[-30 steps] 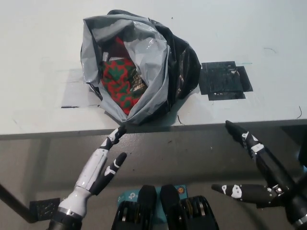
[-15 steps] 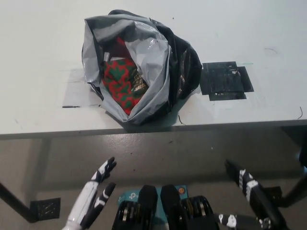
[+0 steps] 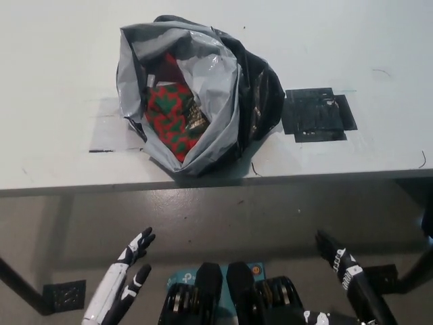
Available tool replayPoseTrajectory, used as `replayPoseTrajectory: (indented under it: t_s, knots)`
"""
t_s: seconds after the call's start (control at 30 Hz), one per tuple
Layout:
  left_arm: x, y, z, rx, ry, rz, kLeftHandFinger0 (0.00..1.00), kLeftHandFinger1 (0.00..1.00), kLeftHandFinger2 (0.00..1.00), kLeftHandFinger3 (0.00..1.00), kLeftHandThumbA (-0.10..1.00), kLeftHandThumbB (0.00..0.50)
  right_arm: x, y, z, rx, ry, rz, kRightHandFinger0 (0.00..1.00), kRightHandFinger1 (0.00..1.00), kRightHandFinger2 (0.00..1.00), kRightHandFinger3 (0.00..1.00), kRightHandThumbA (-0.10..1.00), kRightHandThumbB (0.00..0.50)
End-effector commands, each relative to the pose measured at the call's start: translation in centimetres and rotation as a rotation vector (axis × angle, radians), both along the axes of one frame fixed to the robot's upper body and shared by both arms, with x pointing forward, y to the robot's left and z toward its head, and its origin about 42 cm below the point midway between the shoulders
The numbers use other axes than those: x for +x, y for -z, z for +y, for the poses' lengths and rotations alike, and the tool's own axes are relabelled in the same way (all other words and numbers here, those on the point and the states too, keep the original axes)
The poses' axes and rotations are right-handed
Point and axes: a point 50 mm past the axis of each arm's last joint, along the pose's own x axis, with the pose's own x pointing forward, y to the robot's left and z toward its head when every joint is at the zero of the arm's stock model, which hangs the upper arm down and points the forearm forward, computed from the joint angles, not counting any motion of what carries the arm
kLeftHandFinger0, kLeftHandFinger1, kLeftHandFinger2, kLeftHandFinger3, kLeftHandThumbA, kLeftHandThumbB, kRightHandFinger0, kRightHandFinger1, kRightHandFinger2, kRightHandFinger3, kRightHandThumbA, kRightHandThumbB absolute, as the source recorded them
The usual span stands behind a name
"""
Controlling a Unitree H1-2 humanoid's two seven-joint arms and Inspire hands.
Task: The robot uses its right hand to pick up a bag of coffee beans and puts it in the black plastic bag, then the robot grabs the top of the bag and lifts it.
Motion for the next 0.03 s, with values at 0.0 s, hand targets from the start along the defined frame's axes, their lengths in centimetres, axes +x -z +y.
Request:
replayPoseTrajectory:
  t_s: [0.0]
  knots:
    - [0.07, -1.56, 0.35, -0.022, 0.03, -0.071, 1.0, 1.0, 1.0, 1.0, 1.0, 0.272, 0.3, -1.19, -0.24, 0.039, 0.034, -0.137, 1.0, 1.0, 1.0, 1.0, 1.0, 0.232]
